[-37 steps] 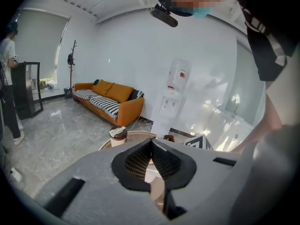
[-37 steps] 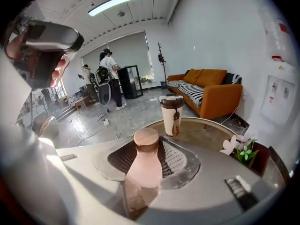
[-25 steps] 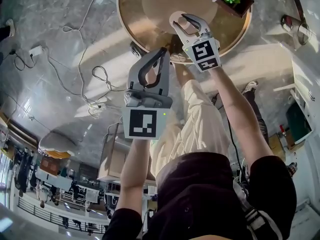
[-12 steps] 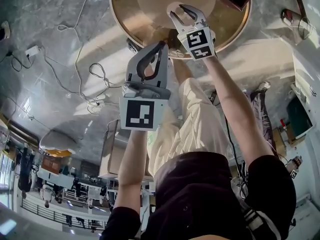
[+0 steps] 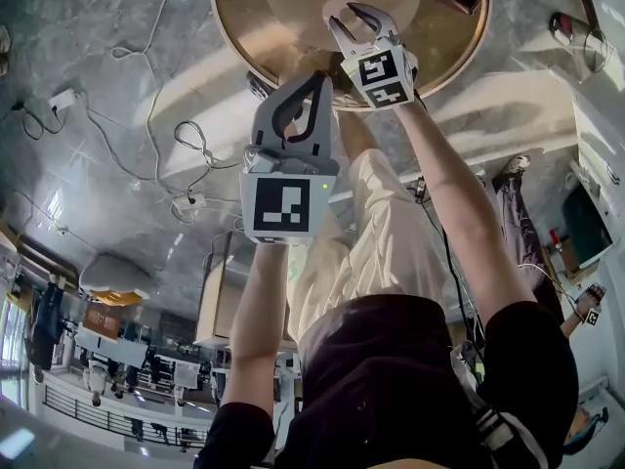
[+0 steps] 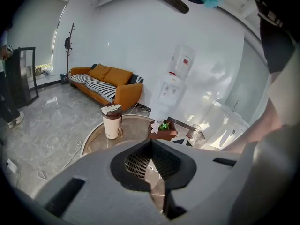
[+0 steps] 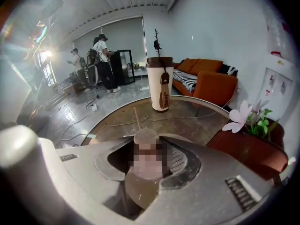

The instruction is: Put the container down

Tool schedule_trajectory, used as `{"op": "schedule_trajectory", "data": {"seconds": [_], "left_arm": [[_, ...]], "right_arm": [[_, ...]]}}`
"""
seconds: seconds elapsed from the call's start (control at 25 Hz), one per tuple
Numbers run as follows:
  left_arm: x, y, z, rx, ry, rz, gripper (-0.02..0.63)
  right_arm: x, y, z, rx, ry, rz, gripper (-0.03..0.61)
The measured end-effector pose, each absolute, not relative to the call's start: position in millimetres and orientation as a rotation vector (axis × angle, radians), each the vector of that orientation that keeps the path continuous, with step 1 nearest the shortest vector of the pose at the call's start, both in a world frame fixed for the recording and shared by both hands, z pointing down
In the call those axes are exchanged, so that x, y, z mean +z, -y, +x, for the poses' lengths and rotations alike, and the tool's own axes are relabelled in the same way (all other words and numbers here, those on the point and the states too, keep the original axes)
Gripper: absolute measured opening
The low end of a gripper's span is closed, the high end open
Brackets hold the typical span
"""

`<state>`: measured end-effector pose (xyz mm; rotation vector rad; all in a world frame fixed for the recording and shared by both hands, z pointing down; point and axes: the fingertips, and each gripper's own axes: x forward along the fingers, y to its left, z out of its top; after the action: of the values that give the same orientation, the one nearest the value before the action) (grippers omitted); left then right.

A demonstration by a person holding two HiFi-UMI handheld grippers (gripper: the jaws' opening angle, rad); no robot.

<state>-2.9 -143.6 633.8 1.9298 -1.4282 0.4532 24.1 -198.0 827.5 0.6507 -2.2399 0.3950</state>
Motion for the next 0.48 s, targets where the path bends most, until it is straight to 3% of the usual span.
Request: {"op": "schedule_trajectory", "data": {"seconds": [0.48], "left_arm": [[619.4,138.9,-5.0,0.426,1.443,1.866,0.018]], "right_arm": [[799.0,192.6,21.1,0.37,2.271,0.628,0.143]]}}
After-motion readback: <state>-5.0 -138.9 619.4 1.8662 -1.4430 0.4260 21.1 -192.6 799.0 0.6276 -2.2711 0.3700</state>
